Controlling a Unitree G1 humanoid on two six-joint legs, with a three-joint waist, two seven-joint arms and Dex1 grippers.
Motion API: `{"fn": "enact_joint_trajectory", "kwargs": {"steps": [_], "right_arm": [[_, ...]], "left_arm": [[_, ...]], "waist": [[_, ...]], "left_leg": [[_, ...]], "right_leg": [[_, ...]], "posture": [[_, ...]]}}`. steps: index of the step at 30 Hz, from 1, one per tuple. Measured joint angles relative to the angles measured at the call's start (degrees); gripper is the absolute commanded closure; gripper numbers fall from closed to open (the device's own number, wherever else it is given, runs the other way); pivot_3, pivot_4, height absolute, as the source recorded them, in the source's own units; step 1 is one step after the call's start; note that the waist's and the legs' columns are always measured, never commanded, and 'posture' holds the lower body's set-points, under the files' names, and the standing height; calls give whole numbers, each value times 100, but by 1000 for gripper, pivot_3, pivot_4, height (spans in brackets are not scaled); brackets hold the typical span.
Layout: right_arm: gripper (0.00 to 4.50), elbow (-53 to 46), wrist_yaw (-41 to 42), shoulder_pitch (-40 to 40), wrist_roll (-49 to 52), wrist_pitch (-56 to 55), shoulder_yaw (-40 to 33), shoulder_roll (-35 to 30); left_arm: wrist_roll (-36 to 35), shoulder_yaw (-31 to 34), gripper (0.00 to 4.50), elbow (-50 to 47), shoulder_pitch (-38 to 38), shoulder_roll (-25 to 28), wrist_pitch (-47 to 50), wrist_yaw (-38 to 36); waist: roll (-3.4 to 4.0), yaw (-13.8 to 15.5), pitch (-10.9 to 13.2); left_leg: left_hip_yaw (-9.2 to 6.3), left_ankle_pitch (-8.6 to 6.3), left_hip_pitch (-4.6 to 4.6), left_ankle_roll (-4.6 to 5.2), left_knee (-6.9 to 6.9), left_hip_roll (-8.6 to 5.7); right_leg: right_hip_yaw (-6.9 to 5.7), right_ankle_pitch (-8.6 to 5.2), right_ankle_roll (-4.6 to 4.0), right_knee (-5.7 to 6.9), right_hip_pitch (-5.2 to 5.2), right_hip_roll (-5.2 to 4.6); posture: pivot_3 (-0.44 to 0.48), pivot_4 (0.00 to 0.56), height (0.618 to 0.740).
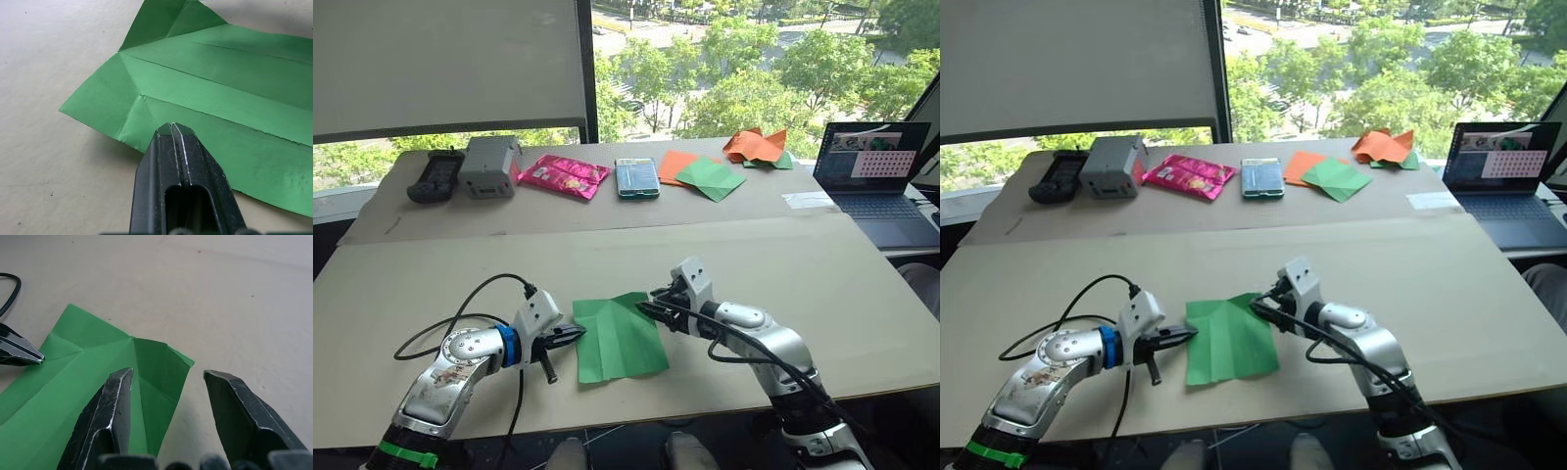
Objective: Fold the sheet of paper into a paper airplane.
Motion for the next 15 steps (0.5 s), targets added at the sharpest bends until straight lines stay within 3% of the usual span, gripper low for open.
{"fn": "enact_joint_trajectory", "kwargs": {"steps": [3,7,11,15], "right_arm": [[1915,98,5,12,-37,-67,-12,32],[2982,190,39,25,-38,-72,-11,96],[4446,192,59,28,-39,-72,-11,113],[4479,154,63,85,-39,-73,-10,133]], "left_arm": [[-12,33,4500,-96,39,7,87,30],[-13,99,4500,-147,73,22,97,43],[-14,114,4500,-148,73,22,99,44],[-14,115,4500,-148,73,22,100,42]], "waist": [[0,2,0],[0,-2,0],[0,-2,0],[0,-1,0]], "left_leg": [[0,0,-1,0,1,0],[0,0,0,0,0,0],[0,0,0,0,0,0],[0,0,0,0,0,0]], "right_leg": [[0,0,0,0,-1,0],[0,0,0,4,-1,0],[0,0,0,5,0,0],[0,0,0,5,-1,0]], "posture": [[0,150,721],[0,150,721],[0,150,721],[0,150,721]]}}
